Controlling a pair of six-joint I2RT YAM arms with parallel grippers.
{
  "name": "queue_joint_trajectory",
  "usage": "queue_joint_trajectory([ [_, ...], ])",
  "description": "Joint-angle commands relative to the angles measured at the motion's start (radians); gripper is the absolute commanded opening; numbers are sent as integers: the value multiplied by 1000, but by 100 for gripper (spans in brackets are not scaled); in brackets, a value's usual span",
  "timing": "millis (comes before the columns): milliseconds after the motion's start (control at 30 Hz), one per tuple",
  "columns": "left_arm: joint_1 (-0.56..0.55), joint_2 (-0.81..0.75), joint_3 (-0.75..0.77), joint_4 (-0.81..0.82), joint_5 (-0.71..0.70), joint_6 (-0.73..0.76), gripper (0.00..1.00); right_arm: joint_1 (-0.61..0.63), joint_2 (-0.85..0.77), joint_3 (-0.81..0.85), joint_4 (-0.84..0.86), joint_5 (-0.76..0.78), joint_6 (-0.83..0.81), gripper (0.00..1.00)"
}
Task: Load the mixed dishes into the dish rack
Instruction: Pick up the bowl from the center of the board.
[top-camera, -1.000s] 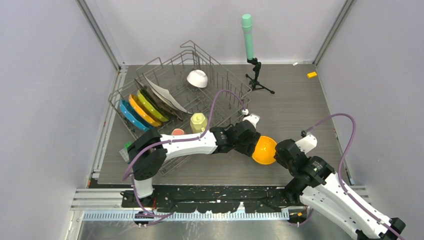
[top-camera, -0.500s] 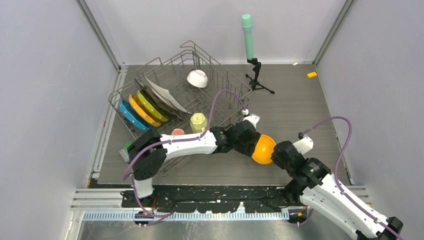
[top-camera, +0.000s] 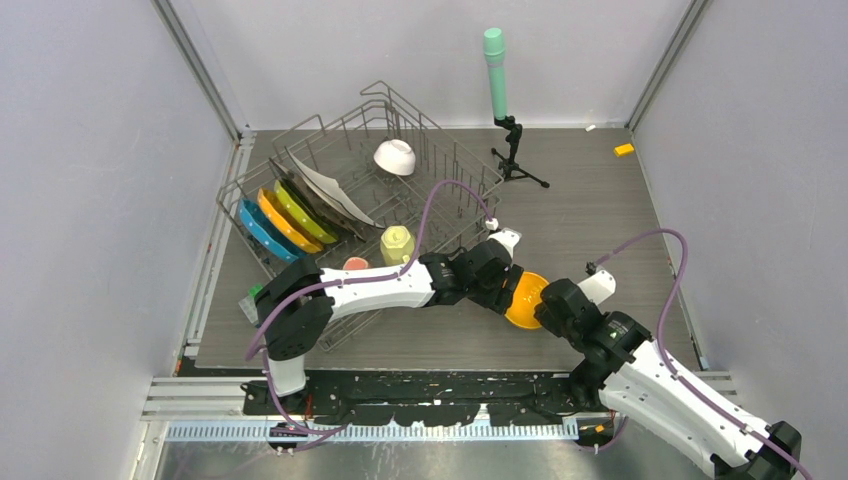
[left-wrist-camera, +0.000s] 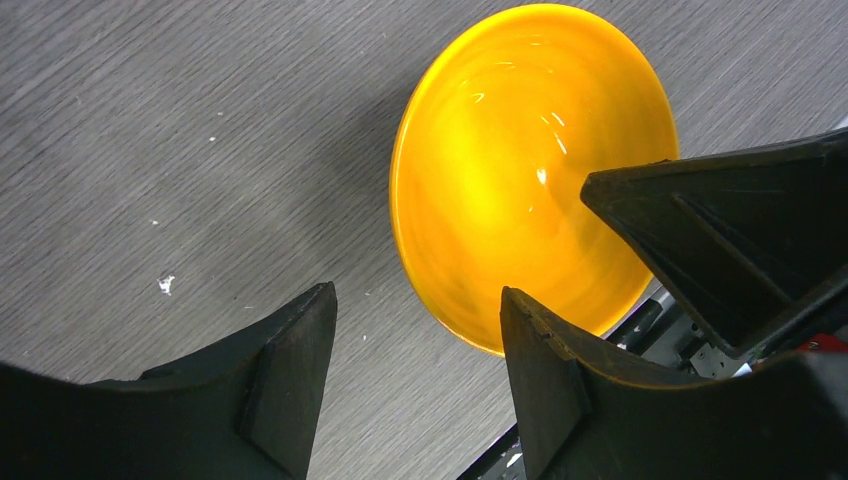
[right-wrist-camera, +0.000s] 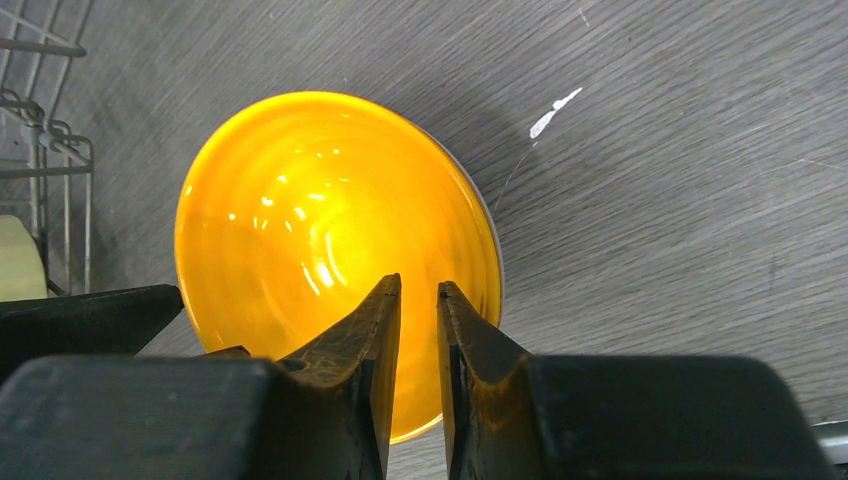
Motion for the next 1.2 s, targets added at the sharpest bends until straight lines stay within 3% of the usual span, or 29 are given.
queue_joint_trajectory([
  [0, 6, 5, 41, 46, 8, -11, 63, 4, 19, 41, 31, -3, -35, 26],
  [300, 13, -13, 27, 46, -4, -8, 64, 4, -64, 124, -135, 181, -26, 30],
  [600, 14, -1, 37, 46, 4, -7, 64, 4, -18, 96, -158, 184, 69, 30],
  [1167, 16, 16, 46, 47, 14, -14, 64, 4, 27, 57, -54, 140, 38, 29],
])
